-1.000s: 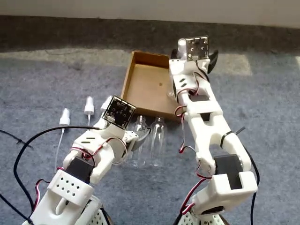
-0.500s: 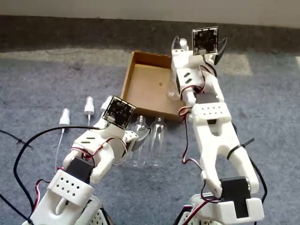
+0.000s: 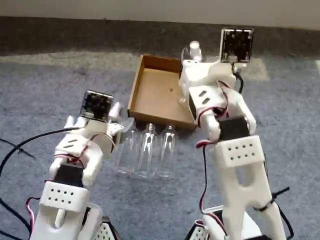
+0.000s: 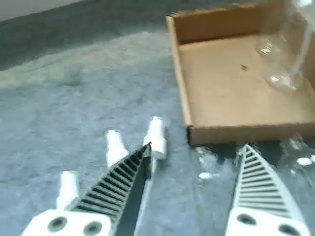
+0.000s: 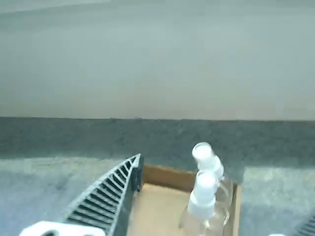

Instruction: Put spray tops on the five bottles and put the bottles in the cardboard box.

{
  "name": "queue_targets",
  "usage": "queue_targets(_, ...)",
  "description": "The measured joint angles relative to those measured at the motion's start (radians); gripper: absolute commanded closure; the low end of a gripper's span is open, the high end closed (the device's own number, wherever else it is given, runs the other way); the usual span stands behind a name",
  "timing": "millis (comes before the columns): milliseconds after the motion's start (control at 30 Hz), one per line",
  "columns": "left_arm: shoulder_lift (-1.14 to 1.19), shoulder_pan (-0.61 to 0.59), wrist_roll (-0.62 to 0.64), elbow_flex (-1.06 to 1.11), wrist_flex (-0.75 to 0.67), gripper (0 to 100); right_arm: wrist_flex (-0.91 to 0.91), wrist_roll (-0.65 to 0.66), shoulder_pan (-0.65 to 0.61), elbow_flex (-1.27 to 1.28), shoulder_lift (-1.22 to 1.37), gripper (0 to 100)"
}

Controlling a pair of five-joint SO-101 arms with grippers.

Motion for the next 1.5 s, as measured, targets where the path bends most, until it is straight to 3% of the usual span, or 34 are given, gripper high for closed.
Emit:
queue_targets(133,0.032,-0.235,0.0,-0.149,0.112,74,0.265,-0.043,-0.052,0.075,-0.137,55.7)
queue_targets(300,0.181,-0.436,-0.12,-0.305,0.318,74,0.543,-0.048,-0.167,0.117,-0.158,68.7)
queue_targets(533,0.393,-0.577,-0.23,-0.324,0.334,74,0.586,-0.048,-0.261,0.117,0.041,71.0)
queue_targets(833,0.43,-0.571,-0.238,-0.16,0.298,74,0.589,-0.097,-0.262,0.124,0.325,70.9)
queue_targets(1100,0.43,-0.543,-0.19,-0.021,0.158,74,0.523,-0.104,-0.287,0.141,0.384,70.9)
queue_targets(1500,0.43,-0.542,-0.186,-0.012,0.137,74,0.382,-0.252,-0.29,0.269,0.402,74.2)
